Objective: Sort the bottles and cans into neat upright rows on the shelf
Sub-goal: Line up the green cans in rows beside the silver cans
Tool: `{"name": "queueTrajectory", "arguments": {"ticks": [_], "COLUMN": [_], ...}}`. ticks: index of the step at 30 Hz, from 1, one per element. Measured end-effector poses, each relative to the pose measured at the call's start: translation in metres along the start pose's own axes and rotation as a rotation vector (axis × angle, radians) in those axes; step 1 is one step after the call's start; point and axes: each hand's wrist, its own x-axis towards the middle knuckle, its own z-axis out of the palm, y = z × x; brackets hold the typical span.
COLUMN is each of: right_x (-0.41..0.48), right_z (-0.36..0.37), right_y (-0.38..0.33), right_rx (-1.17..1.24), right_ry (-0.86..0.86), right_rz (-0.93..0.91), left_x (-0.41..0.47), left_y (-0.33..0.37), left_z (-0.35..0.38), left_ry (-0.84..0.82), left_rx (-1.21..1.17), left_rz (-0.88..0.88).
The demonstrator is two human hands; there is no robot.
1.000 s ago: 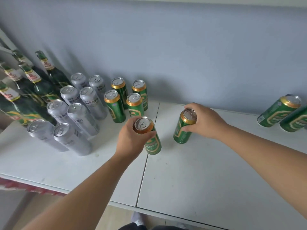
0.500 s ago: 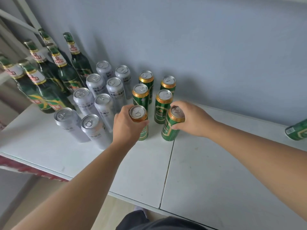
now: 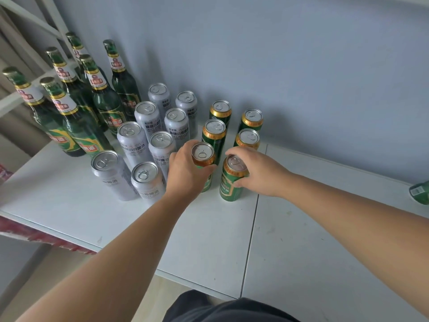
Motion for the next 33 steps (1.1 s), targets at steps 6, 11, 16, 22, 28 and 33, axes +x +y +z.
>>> {"name": "queueTrajectory", "arguments": {"ticks": [6,11,16,22,28,33], "right_x": [0.002,-0.003,-0.003,-0.008,-0.019,-0.035], "right_z": [0.004,0.014,0.029,0.036,0.043,0.052], "right_y": [-0.003,-0.006,-0.006,0.001,0.008,0.032], "right_rx": [0.041,0.099,0.147,0.285,0.289,0.292], "right_ry": [-0.022,0.070,0.209,0.225,0.226,0.230], "right_rz": [0.021,0.076,0.201,0.284,0.313,0.333], "left_x": [0.002,-0.002,-0.005,-0.009,-0.022,-0.043], "left_y": [-0.008,-0.010,-0.010,-0.008,-0.019,-0.030], "left_z": [-0.001,-0.002,-0.002,-0.002,0.003,0.015], "left_ry": [-0.072,-0.077,-0.076,-0.091,-0.120,-0.110], "left_rx": [-0.009,-0.074,-0.096,-0.129,-0.108,0.001], "left_rz": [0.058,0.051,0.052,0.013,-0.158,-0.212]}}
